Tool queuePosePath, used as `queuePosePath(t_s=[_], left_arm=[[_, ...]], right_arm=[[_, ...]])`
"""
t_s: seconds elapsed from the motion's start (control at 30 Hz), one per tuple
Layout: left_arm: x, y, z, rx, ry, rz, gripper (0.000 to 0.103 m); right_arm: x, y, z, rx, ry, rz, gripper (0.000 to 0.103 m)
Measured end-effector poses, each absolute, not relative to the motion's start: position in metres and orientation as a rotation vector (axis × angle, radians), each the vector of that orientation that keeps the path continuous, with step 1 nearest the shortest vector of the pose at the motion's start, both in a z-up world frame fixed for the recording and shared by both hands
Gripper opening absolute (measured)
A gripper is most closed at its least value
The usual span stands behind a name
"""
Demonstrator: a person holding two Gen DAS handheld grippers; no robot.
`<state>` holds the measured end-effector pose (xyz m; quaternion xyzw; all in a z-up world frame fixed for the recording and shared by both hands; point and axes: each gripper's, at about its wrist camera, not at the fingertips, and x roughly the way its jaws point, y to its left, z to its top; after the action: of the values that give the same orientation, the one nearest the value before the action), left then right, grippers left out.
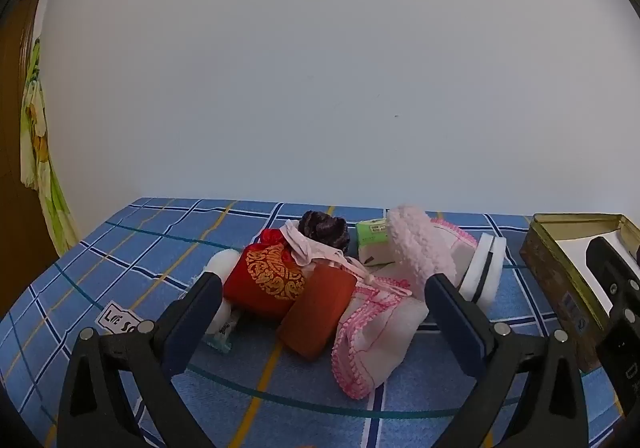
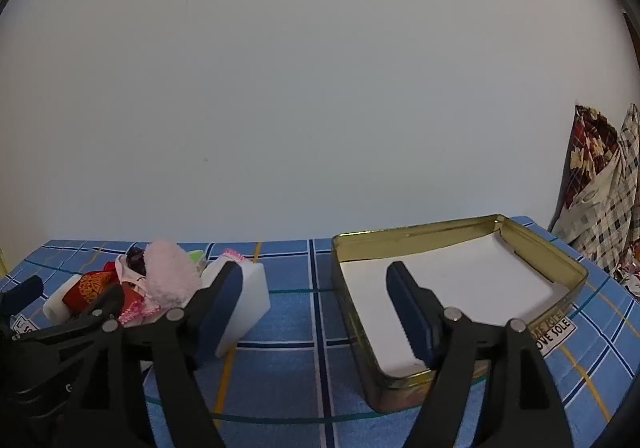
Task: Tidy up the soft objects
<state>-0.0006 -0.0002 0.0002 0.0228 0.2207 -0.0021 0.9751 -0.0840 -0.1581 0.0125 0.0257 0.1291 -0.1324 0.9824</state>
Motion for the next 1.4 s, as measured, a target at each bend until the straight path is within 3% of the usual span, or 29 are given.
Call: queuePosePath(t_s=[0.93, 1.4], left_arm=[[-0.004, 0.001, 0.004, 0.033, 0.453, -0.011, 0.103], [-0.005, 0.0, 0.004, 0.033, 0.455, -0.016, 0.103]], right_arm=[[-0.078, -0.159, 0.018, 0.037, 0.249, -0.268, 0.102], [-0.076, -0.158, 0.015, 0.038, 0.248, -0.269, 0.103]])
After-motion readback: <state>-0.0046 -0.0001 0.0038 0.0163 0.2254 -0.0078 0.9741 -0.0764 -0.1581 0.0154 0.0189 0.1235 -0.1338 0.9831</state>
